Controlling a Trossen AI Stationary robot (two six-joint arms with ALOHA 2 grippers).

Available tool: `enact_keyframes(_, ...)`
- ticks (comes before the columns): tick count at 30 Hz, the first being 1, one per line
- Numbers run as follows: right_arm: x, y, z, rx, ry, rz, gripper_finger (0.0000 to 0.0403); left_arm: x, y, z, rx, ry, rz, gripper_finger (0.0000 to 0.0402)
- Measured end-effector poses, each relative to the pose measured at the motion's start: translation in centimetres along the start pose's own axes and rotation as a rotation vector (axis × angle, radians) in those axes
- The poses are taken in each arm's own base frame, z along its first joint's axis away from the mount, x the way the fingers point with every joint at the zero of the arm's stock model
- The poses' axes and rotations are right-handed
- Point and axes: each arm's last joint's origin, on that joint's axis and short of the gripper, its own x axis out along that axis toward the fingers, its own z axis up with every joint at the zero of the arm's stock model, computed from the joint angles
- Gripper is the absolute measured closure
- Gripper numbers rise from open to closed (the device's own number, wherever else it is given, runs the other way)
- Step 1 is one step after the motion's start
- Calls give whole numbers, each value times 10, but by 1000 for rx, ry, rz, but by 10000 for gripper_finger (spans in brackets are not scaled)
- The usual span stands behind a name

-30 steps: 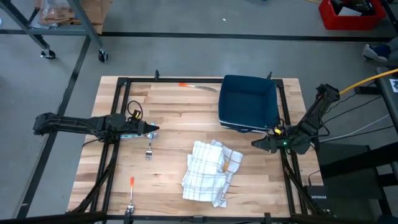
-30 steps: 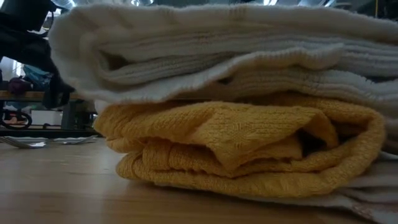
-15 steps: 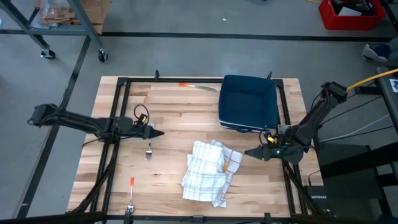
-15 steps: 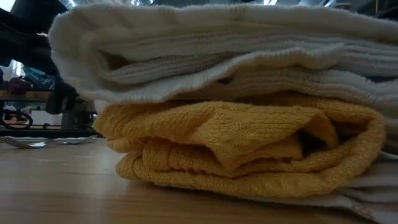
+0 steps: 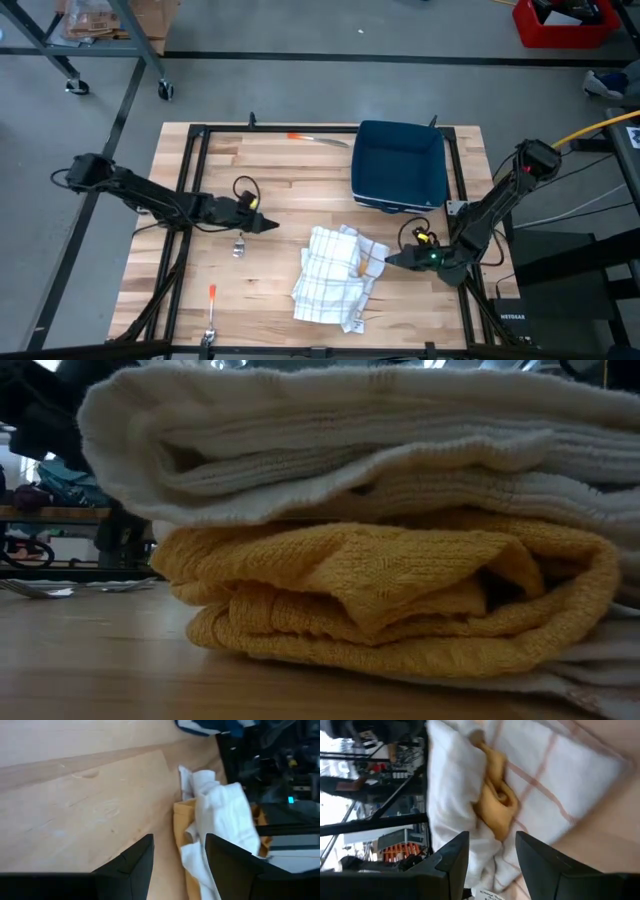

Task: Fold towel
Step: Put the stacked and folded towels into the blue laundry bin

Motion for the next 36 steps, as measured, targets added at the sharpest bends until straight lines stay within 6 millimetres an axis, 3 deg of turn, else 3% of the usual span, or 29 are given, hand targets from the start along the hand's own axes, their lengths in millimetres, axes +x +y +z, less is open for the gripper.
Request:
enact_keyframes(6,12,-1,-14,67,37,-81,238,22,-6,-2,-10,4,8,231)
enact_keyframes(21,43,3,-49,14,25,-158,238,53,0,-23,-143,109,4,231)
enact_keyframes(36,53,-9,-54,61,-2,-233,238,101,-19,-40,-111,155,23,231)
